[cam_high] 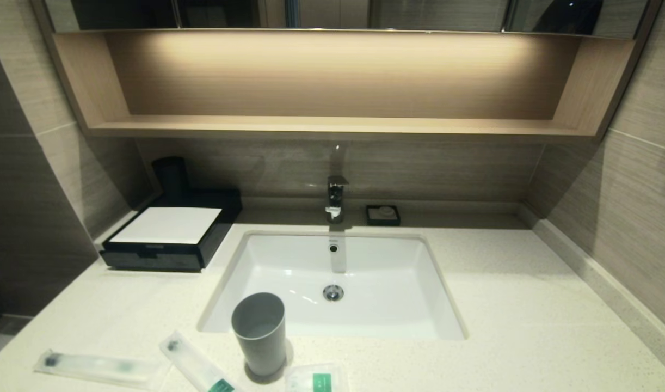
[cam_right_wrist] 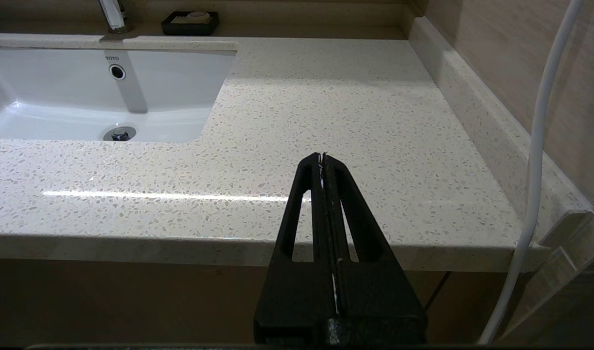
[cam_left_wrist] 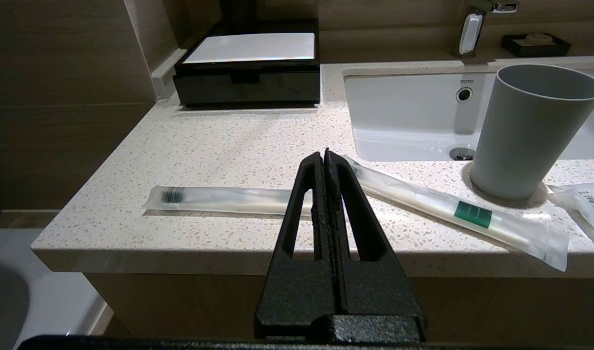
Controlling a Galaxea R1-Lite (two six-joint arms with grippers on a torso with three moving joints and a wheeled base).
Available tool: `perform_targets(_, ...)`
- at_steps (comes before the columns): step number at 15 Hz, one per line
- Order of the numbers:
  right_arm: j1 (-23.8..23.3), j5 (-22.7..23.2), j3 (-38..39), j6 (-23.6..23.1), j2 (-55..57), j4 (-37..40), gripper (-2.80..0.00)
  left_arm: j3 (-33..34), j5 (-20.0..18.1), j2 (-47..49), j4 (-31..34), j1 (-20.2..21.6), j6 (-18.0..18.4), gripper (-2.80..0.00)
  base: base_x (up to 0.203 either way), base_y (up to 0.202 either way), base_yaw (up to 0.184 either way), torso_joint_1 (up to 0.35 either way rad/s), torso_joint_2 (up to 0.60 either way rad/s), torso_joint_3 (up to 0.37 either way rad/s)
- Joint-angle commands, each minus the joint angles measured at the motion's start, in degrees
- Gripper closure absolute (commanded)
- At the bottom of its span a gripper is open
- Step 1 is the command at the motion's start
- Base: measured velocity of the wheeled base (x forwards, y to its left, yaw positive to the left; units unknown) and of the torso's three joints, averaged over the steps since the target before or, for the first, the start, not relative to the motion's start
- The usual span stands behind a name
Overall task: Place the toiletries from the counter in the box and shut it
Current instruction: Open the drawer
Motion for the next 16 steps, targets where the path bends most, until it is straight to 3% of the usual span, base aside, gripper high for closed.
perform_targets(1, 0.01, 0.09, 0.09, -0.02, 0.05, 0.0, 0.0, 1.14, 0.02, 0.07, 0.03, -0.02, 0.1, 0.0, 0.0, 0.0, 0.0, 0.0, 0.0, 0.0)
perform_targets(10, 0.01, 0.03, 0.09, -0.02, 0.01, 0.0, 0.0, 0.38, 0.59, 0.07, 0.7, -0.02, 0.13, 0.0, 0.0, 0.0, 0.0, 0.0, 0.0, 0.0)
perform_targets(16, 0.01, 0.09, 0.09, -0.02, 0.05, 0.0, 0.0, -8.79, 0.03, 0.07, 8.02, -0.02, 0.19, 0.0, 0.0, 0.0, 0.0, 0.0, 0.0, 0.0)
